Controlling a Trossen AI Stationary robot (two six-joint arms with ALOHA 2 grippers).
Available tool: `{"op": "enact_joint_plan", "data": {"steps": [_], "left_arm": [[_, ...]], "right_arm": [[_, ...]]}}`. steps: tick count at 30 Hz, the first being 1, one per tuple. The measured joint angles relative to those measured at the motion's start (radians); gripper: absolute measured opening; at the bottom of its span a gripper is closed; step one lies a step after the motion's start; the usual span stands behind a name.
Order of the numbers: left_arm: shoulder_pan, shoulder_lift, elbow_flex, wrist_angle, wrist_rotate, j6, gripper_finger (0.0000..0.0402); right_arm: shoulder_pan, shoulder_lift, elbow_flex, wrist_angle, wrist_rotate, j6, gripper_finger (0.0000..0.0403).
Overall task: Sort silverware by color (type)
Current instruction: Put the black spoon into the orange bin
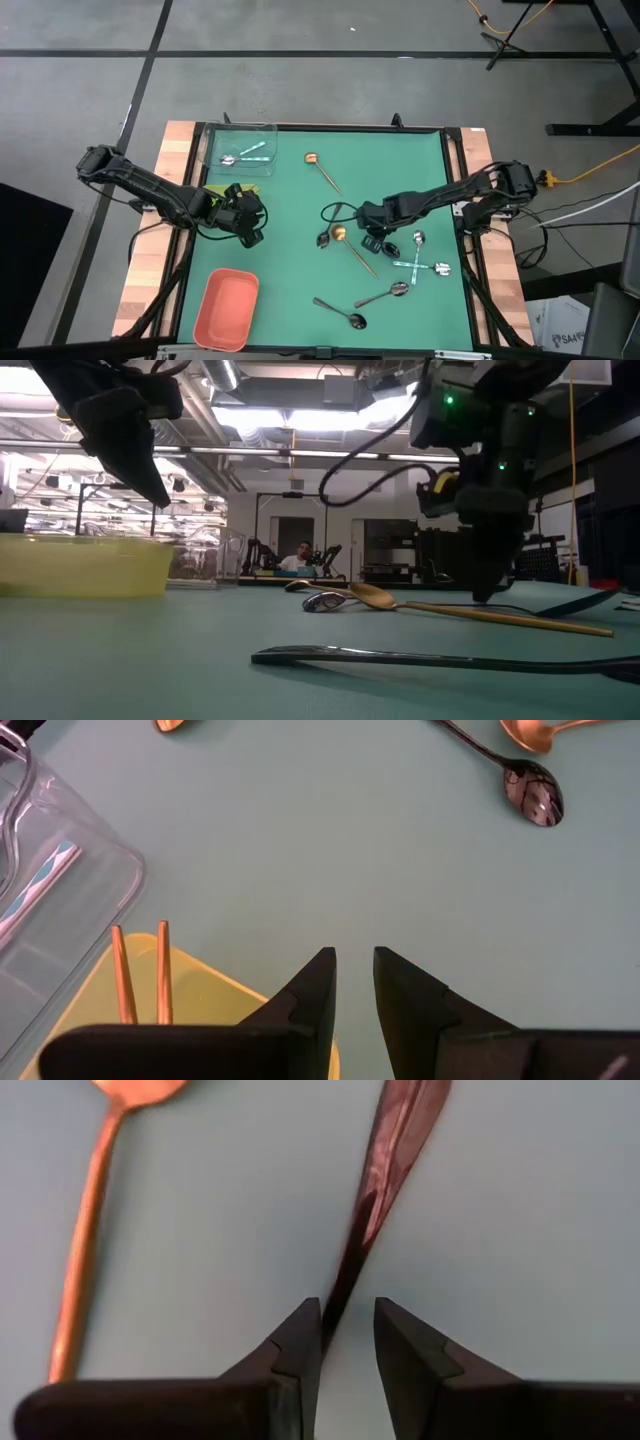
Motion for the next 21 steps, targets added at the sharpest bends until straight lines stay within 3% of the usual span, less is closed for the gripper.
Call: {"op": "enact_joint_plan", "data": {"steps": [8, 17, 21], "left_arm": [[0.0, 0.0, 0.0, 0.004, 0.0, 0.0, 0.0064], [0.0, 0.0, 0.0, 0.004, -0.001, 0.0, 0.0064], [0.0, 0.0, 0.0, 0.004, -0.002, 0.0, 0.0064]], "right_arm": [[-0.001, 0.042, 0.005, -0.002, -0.05, 0.0, 0.0085], [-0.001, 0.043, 0.004, -0.004, -0.041, 0.0, 0.0084], [-0.001, 0.043, 0.003, -0.006, -0.016, -0.001, 0.0066]]}}
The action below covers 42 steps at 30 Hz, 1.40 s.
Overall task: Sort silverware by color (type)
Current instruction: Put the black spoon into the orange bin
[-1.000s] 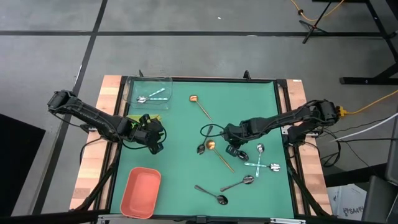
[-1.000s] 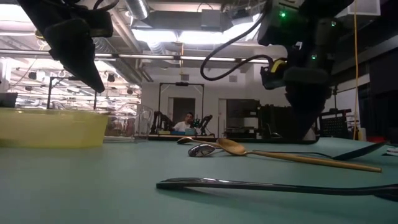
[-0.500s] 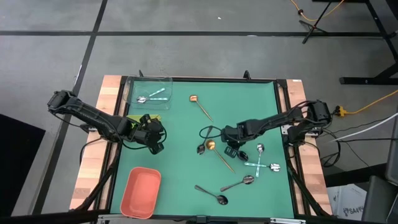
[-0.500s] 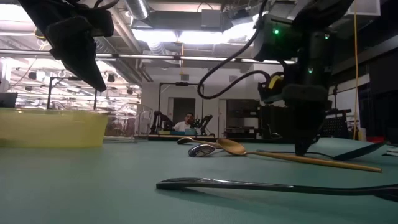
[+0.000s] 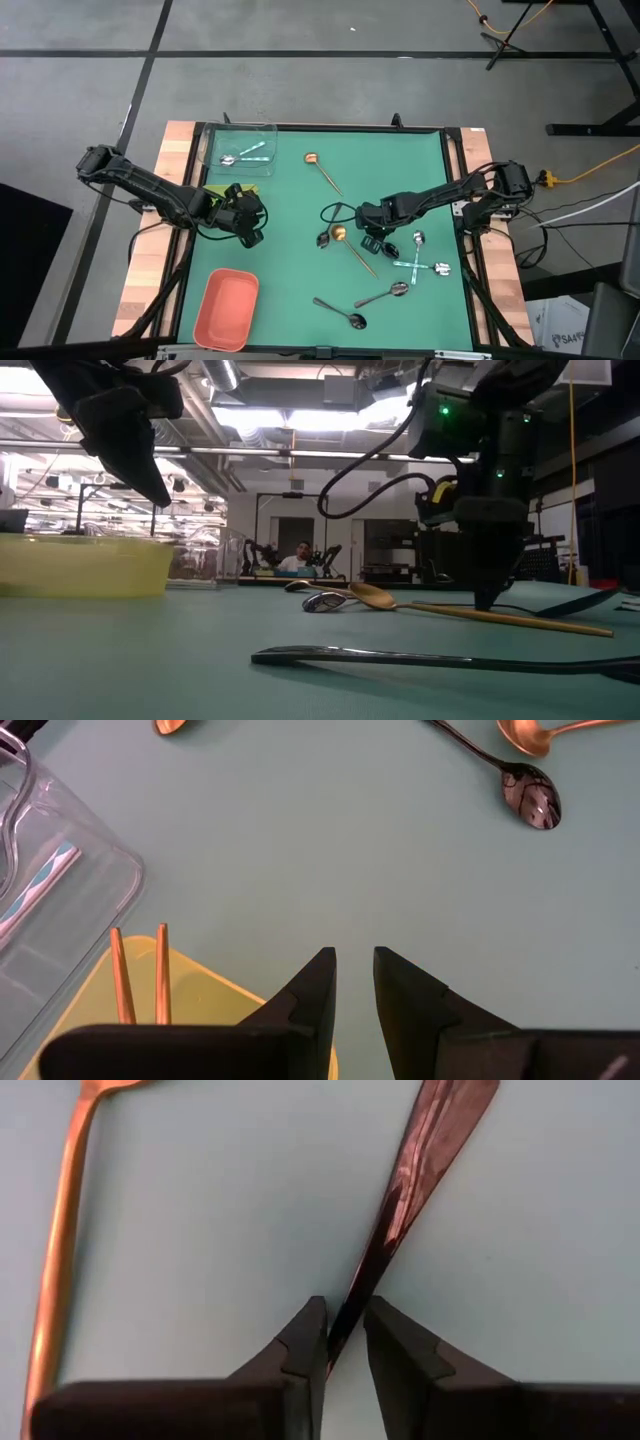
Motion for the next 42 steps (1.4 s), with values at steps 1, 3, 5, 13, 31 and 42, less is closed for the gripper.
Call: {"op": "enact_joint_plan", "data": {"steps": [1, 3, 5, 13, 31, 42], "left_arm": [[0.0, 0.0, 0.0, 0.0, 0.0, 0.0, 0.0064], [0.0, 0.0, 0.0, 0.0, 0.0, 0.0, 0.0064], [0.0, 0.0, 0.0, 0.0, 0.0, 0.0, 0.0064], [0.0, 0.0, 0.0, 0.001, -0.021, 0.0, 0.0064], [0.0, 0.0, 0.0, 0.026, -0.026, -0.001, 0.0064], [0.0, 0.0, 0.0, 0.03, -0.026, -0.002, 0.0064]], "right_arm": [[0.0, 0.0, 0.0, 0.0, 0.007, 0.0, 0.0058], [0.001, 0.0, 0.0, 0.0, 0.017, 0.0, 0.0041], [0.001, 0.0, 0.0, 0.0, 0.019, 0.0, 0.0024], [0.001, 0.001, -0.002, 0.008, 0.022, 0.0, 0.0007], [0.0, 0.002, 0.004, 0.019, 0.028, -0.001, 0.0002], [-0.001, 0.007, 0.044, 0.13, 0.095, -0.004, 0.0]]}}
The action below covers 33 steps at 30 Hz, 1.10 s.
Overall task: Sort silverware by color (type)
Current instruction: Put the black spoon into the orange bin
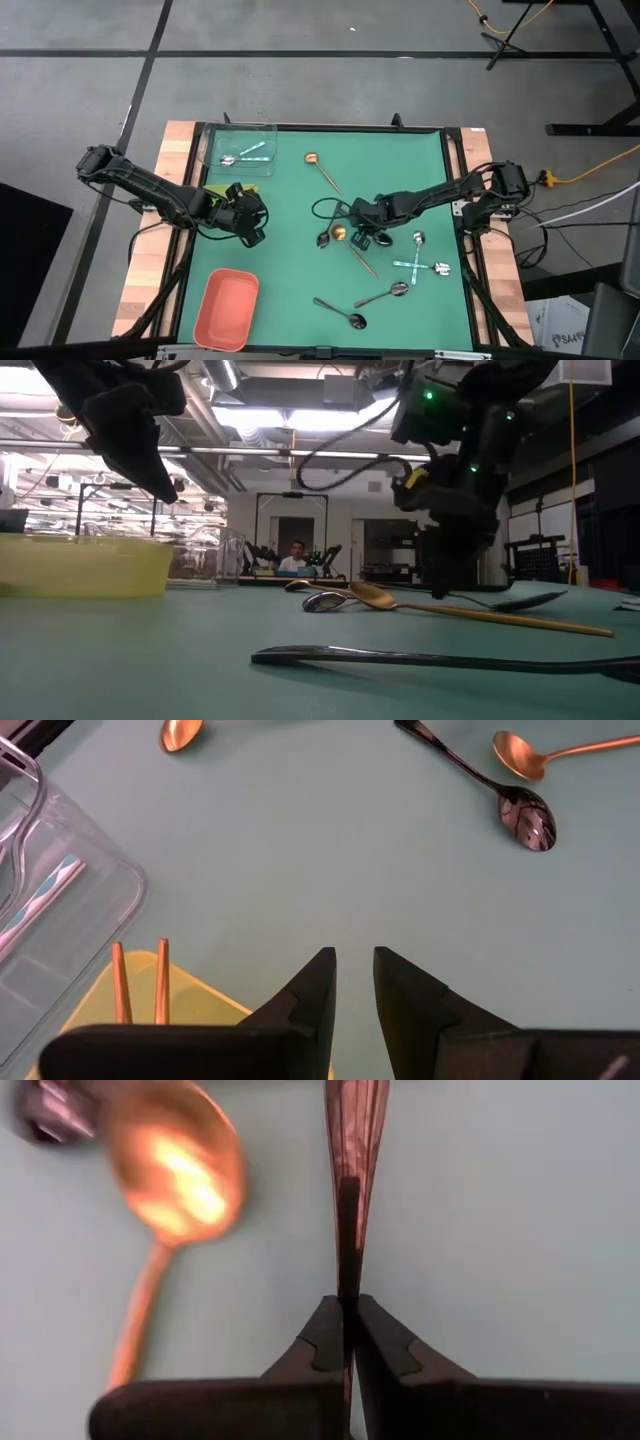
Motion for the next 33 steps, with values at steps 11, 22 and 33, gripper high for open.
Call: {"op": "enact_joint_plan", "data": {"steps": [11, 22, 33], "left_arm": [[0.0, 0.0, 0.0, 0.096, -0.002, 0.0, 0.0064], [0.0, 0.0, 0.0, 0.26, -0.007, 0.001, 0.0064], [0.035, 0.0, 0.0, 0.435, -0.088, 0.001, 0.0064]], "right_arm": [[0.0, -0.002, 0.001, 0.283, 0.156, -0.051, 0.0], [-0.008, -0.004, 0.002, 0.442, 0.262, -0.154, 0.0], [-0.047, -0.004, 0.002, 0.665, 0.262, -0.233, 0.0]]}}
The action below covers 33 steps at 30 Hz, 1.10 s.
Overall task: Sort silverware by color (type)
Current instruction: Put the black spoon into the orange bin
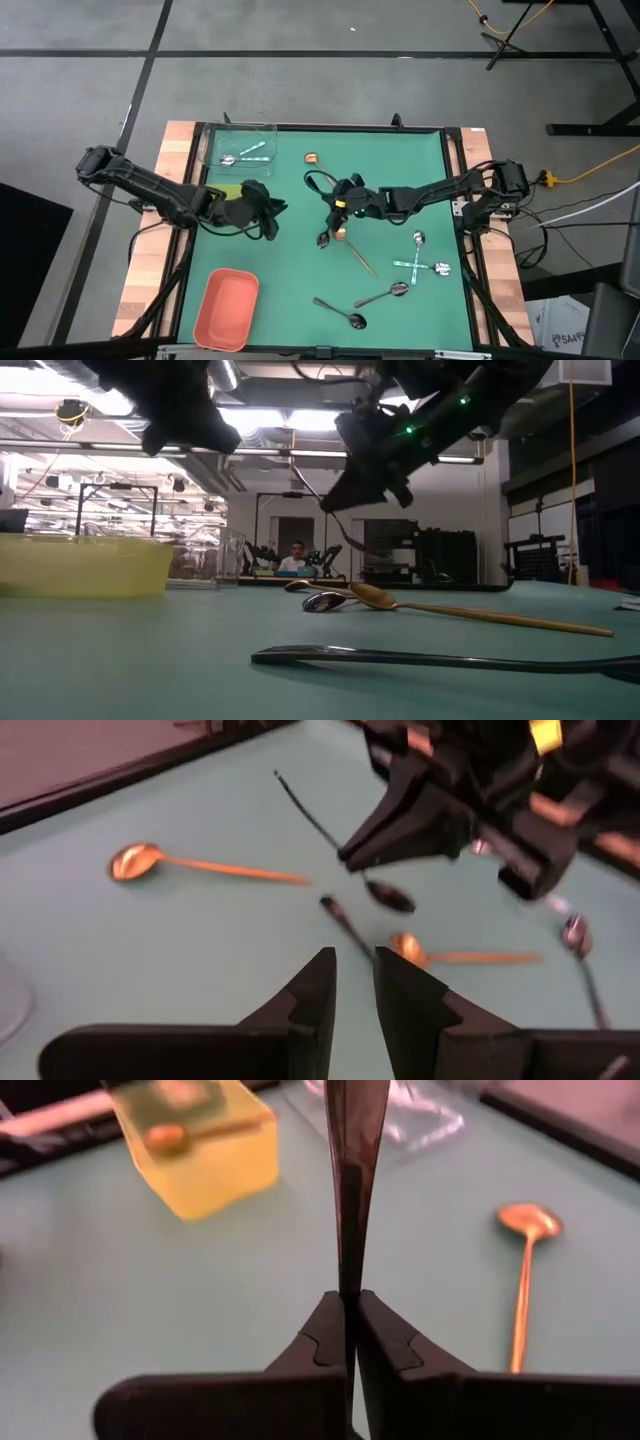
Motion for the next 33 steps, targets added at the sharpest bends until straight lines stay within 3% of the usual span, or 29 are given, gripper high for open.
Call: {"op": "enact_joint_plan", "data": {"steps": [17, 33], "left_arm": [[0.114, 0.0, 0.0, 0.29, 0.018, 0.053, 0.0064], [0.116, 0.046, -0.001, 0.37, 0.02, 0.043, 0.0064]], "right_arm": [[0.0, -0.001, 0.0, 0.252, -0.001, -0.13, 0.0], [0.0, -0.001, 0.0, 0.276, -0.001, -0.132, 0.0]]}}
